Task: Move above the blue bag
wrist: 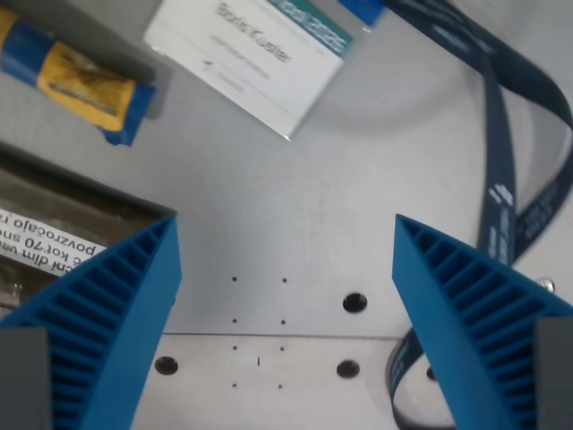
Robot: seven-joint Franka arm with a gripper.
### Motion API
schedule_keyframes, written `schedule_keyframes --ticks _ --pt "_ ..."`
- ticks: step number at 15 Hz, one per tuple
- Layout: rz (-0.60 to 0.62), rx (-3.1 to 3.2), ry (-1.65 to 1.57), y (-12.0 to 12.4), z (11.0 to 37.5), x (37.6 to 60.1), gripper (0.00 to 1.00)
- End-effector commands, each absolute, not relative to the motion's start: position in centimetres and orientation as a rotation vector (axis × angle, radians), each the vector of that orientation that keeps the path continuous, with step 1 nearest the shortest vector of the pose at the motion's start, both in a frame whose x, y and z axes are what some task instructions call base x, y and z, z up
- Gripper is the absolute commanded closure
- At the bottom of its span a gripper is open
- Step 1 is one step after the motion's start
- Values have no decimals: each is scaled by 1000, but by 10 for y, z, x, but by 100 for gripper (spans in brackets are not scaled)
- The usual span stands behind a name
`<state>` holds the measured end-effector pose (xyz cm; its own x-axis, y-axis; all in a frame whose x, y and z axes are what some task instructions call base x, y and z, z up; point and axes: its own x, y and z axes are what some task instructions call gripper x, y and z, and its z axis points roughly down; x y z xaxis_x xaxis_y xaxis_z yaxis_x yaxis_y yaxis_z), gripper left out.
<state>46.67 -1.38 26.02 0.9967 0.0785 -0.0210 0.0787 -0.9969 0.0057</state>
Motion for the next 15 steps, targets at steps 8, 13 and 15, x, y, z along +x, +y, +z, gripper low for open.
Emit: schedule_keyframes --ticks 8,13,15 --pt "73 3040 960 30 226 473 0" --pt "69 2955 1213 56 206 479 0" --pt "60 2914 1312 67 199 482 0"
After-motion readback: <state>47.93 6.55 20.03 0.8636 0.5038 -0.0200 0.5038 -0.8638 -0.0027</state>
